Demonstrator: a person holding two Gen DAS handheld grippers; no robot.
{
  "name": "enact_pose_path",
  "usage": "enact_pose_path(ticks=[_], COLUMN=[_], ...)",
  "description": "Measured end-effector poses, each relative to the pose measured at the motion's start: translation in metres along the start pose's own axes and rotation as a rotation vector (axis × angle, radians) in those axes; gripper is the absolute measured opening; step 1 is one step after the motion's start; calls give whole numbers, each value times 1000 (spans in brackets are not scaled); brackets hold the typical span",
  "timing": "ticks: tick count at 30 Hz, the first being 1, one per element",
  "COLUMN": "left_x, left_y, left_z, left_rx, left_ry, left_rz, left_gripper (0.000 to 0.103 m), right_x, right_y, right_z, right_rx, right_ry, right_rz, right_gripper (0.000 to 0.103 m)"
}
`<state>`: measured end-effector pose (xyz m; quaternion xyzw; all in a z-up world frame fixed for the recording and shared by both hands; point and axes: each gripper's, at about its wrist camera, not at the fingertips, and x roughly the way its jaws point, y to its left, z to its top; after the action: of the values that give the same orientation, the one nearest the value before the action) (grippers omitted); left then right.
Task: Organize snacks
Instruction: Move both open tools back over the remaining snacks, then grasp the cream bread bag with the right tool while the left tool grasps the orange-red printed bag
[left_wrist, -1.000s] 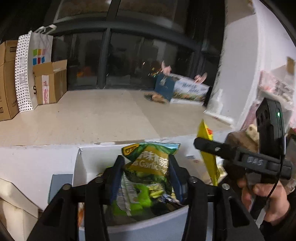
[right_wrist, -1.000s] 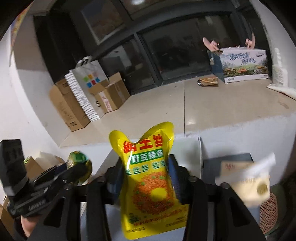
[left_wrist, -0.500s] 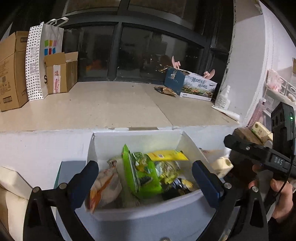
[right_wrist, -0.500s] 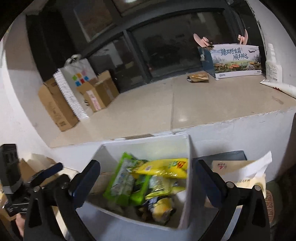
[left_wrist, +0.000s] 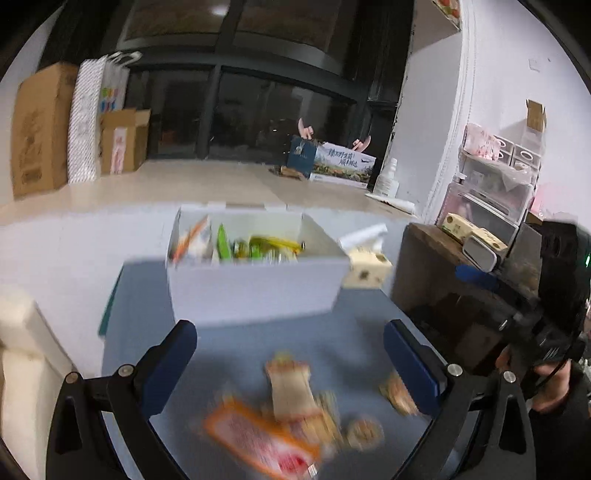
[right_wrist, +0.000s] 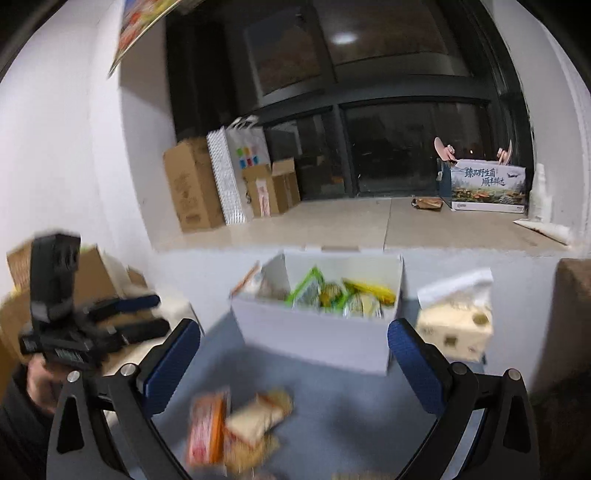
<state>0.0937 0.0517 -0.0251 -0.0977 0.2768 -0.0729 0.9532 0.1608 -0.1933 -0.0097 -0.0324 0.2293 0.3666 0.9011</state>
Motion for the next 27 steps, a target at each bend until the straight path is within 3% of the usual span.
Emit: enact_pose_path(ticks=[4, 10, 16, 21, 25, 26, 27], left_x=[-18, -31, -38, -38, -32, -30, -28], left_y=[4, 19, 31, 34, 34, 35, 35], left_z=[-52, -90, -95, -98, -101, -102, -103], left_rx=[-76, -161, -188, -195, -203, -205, -208], left_ry=[47, 82, 73, 79, 96, 100, 106], left_rz=[24, 50, 79, 78, 80, 77, 76], left_gripper=[103, 103, 103, 103, 103, 103, 103], right_x=[-4, 31, 83, 132, 175, 183, 190], right_y=[21, 35, 32, 40, 44, 44, 43], right_z=[-44, -81, -77, -72, -81, -84, -87], right_rx=[-32, -7, 112, 138, 157, 162, 165], right_ry=[84, 238, 359, 425, 525, 539, 548], right_rz=[-9, 8, 25, 24, 8, 1, -2], right_gripper=[103, 103, 103, 103, 103, 101, 88])
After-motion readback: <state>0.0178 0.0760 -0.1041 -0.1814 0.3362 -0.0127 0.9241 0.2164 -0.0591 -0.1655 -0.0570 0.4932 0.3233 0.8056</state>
